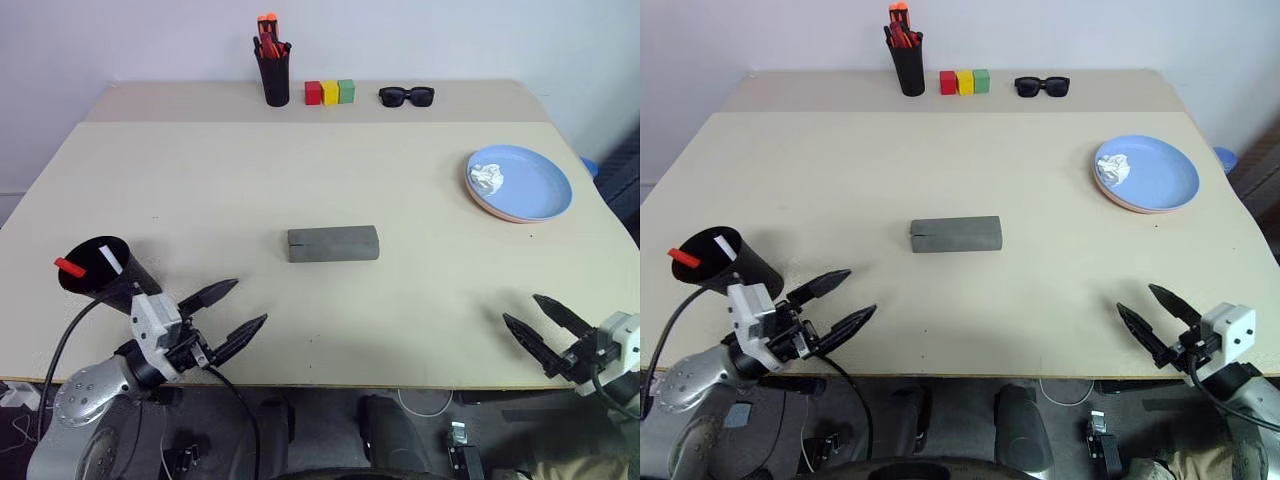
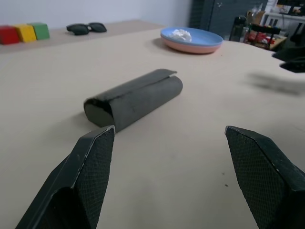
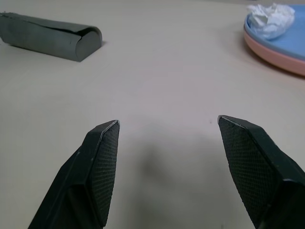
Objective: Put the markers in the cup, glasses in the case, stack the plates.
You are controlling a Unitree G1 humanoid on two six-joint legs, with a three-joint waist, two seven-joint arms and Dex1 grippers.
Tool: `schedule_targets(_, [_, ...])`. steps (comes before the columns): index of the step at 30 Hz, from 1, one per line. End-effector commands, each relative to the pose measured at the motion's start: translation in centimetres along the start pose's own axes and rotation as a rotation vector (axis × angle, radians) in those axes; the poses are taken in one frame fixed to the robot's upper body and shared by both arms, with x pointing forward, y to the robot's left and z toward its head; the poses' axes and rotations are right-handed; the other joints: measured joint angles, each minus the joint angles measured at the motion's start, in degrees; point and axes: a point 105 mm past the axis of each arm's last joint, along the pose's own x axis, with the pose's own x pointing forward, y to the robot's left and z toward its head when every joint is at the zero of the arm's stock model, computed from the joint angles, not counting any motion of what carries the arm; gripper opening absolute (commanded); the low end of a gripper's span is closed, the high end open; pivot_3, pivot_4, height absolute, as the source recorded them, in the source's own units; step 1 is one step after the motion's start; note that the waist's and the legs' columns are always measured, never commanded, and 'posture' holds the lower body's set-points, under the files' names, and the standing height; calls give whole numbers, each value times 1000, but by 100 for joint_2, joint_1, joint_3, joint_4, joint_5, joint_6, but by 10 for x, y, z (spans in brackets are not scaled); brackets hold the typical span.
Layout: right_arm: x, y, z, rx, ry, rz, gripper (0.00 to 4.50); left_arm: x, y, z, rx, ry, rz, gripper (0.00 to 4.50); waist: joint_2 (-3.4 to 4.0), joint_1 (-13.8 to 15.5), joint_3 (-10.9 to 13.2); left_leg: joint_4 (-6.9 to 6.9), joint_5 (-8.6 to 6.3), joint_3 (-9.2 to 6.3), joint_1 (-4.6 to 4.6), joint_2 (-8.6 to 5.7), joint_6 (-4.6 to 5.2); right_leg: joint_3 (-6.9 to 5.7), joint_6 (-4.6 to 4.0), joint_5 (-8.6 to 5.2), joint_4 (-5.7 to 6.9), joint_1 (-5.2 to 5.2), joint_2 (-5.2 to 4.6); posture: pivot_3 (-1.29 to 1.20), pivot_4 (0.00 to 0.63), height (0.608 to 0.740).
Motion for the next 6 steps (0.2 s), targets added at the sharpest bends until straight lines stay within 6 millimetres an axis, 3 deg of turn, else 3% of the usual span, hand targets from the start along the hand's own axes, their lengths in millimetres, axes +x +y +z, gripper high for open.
schedule_targets(1, [1, -3, 11, -46, -21, 13, 3350, 1, -4, -3, 13, 4, -8, 3818, 0, 1, 0, 0, 0, 0, 0, 0, 0, 0, 0, 0, 0, 0, 0, 0, 150, 740])
schedule_targets(6, [4, -6, 8, -44, -25, 21, 3350, -1, -6, -11, 6, 8, 12, 3818, -2, 2, 0, -1, -2, 0, -1, 0, 4, 0, 0, 0, -6, 2, 0, 0, 150, 740])
